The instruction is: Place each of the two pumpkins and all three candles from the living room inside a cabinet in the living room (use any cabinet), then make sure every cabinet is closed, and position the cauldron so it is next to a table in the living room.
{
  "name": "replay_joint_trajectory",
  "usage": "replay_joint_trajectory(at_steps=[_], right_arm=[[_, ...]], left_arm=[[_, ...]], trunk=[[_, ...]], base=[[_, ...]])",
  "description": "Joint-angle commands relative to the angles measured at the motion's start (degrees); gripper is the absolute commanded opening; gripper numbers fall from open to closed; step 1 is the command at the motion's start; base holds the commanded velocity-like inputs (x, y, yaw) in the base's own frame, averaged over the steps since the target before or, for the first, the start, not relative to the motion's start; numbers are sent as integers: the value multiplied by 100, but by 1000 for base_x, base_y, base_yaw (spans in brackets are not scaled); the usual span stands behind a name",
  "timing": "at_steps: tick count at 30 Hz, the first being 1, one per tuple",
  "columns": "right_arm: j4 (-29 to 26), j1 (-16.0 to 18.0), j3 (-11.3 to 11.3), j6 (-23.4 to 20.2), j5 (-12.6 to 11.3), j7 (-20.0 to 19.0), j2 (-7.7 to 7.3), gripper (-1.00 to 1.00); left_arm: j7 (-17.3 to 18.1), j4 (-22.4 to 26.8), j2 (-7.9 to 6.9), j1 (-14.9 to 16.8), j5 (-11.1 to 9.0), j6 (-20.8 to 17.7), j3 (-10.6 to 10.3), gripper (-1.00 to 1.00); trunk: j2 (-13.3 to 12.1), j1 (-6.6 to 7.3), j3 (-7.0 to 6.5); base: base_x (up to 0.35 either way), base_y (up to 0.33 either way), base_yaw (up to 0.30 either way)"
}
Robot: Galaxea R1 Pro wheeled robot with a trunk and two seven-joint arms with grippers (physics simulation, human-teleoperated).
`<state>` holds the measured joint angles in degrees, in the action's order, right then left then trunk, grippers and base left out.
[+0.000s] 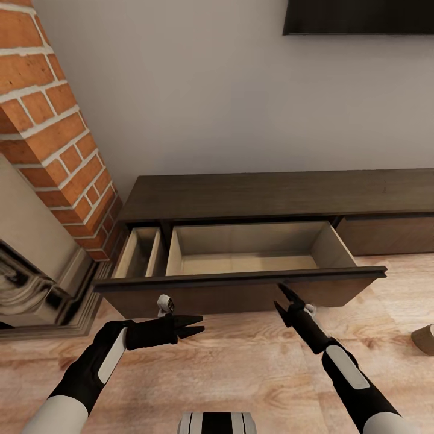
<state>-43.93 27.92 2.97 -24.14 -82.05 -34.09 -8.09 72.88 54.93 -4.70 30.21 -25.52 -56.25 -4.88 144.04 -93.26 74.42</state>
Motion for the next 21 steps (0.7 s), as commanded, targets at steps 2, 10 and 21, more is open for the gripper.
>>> replay_joint_trajectory(at_steps=[2, 10, 21], right_arm=[[5, 3, 188, -601, 182, -8, -18, 100], [-2, -25, 351, -1650, 946, -54, -33, 100], [64, -255, 362, -1719, 1142, -71, -35, 100]], left_arm=[[5, 0, -5, 3, -23, -44, -13, 100], [2, 0, 0, 3, -22, -44, -13, 100], [1, 0, -4, 3, -21, -44, -13, 100]], trunk=[[2, 1, 4], [2, 1, 4], [2, 1, 4]], base=[[0, 0, 0], [0, 0, 0], [0, 0, 0]])
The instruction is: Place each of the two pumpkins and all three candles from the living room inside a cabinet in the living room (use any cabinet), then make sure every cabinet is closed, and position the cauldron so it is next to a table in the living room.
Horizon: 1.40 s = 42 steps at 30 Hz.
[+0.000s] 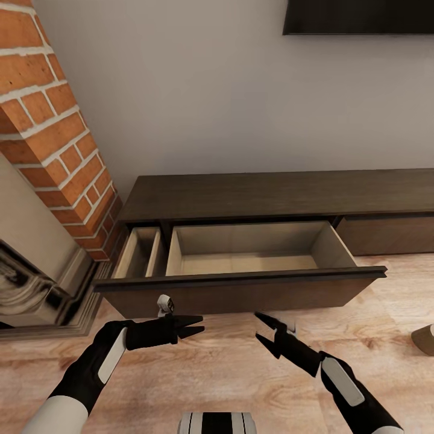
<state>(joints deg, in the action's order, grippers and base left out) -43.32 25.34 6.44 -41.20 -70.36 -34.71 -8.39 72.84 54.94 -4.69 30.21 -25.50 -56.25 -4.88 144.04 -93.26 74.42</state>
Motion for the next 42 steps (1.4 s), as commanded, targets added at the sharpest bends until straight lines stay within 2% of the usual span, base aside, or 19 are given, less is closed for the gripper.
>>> replay_joint_trajectory(at_steps=[1, 6, 9, 31, 37, 42], right_arm=[[50, -18, 15, -12, 17, -12, -5, 100], [538, -52, 11, -21, 178, -27, -5, 100], [682, -55, 12, -21, 188, -34, -5, 100], [743, -55, 15, -20, 198, -35, -7, 100], [810, -55, 15, -20, 198, -36, -8, 100], [845, -55, 15, -13, 198, -29, -6, 100]], left_arm=[[5, 0, -5, 3, -24, -44, -13, 100], [4, 1, -5, 3, -21, -44, -13, 100], [4, 0, -5, 3, -20, -44, -13, 100], [9, 1, -6, 3, -25, -44, -11, 100], [9, 0, -5, 3, -25, -44, -12, 100], [8, 0, -11, 3, -25, -44, 10, 100]], trunk=[[2, 1, 4], [2, 1, 4], [2, 1, 4], [2, 1, 4], [-6, 17, -129], [-6, 17, -129]], base=[[0, 0, 0], [0, 0, 0], [0, 0, 0], [0, 0, 0], [0, 0, 0], [0, 0, 0]])
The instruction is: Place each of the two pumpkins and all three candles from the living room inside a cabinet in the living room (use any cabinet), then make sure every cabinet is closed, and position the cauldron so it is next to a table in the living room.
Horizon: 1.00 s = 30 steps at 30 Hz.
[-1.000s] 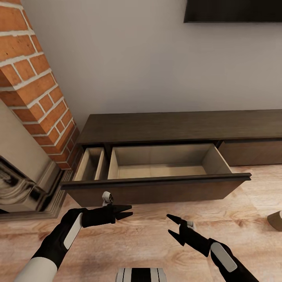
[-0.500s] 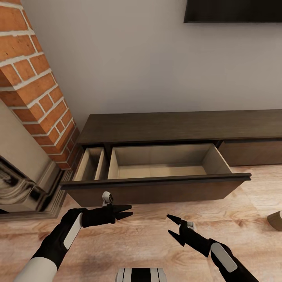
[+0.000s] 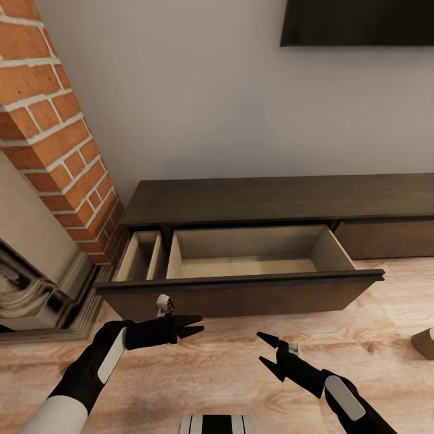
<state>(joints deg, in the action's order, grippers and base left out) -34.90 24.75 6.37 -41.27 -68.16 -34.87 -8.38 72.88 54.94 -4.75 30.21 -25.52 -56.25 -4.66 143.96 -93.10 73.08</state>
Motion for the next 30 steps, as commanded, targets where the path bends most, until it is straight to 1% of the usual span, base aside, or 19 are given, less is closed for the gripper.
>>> replay_joint_trajectory(at_steps=[1, 5, 12, 17, 23, 30], right_arm=[[4, 3, 22, -6, -22, -13, -6, 100], [9, 3, 22, -4, -22, -11, -6, 100], [10, 3, 22, -4, 21, -11, -6, 100], [16, 3, 22, -4, 37, -8, -6, 100], [20, 3, 22, -4, 39, 4, -6, 100], [26, 3, 22, -4, 35, 32, -6, 100]], left_arm=[[5, 0, -6, 3, -23, -44, -10, 100], [4, -5, -10, 3, -28, -44, 9, 100], [1, -9, -57, 3, -25, -44, 24, 100], [-16, -3, -61, 3, 15, -44, 1, 100], [-19, -1, -61, 3, 14, -44, -8, 100], [-19, 0, -66, 3, 0, -44, -9, 100]], trunk=[[2, 1, 4], [2, 1, 4], [-8, 19, -151], [-14, 32, -262], [-22, 47, -395], [-32, 66, -550]], base=[[0, 0, 0], [0, 0, 0], [0, 0, 0], [0, 0, 0], [-8, 0, 0], [-247, 34, 0]])
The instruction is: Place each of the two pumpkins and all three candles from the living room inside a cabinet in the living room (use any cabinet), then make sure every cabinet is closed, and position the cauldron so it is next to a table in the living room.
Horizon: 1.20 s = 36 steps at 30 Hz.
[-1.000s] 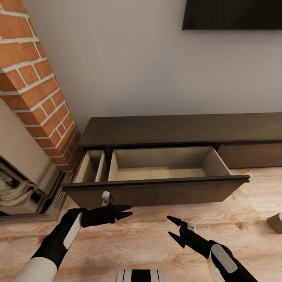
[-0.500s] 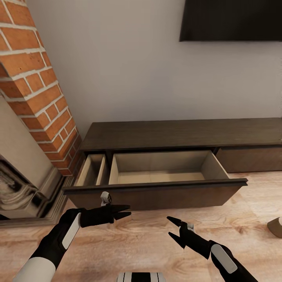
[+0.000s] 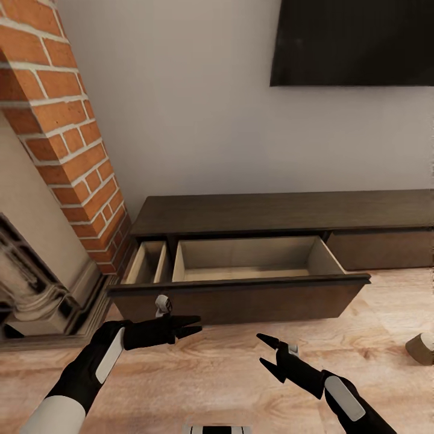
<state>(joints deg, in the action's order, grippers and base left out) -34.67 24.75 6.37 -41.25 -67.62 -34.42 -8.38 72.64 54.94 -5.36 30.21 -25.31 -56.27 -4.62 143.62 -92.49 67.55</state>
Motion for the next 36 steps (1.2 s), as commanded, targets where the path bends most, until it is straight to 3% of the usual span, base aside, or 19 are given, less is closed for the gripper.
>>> replay_joint_trajectory(at_steps=[1, 30, 36], right_arm=[[3, 3, 22, -6, -20, -10, -6, 100], [100, 3, 23, 222, -23, -20, 27, 100], [100, 3, 22, 223, -23, -13, 29, 100]], left_arm=[[5, -1, -6, 3, -25, -42, -13, 100], [15, -1, -9, 3, -35, -42, -13, 100], [14, -1, -9, 3, -35, -42, -13, 100]], trunk=[[0, 7, -19], [-38, 81, -661], [-279, 213, -769]], base=[[-302, 12, 0], [-232, 1, -180], [-176, 0, -14]])
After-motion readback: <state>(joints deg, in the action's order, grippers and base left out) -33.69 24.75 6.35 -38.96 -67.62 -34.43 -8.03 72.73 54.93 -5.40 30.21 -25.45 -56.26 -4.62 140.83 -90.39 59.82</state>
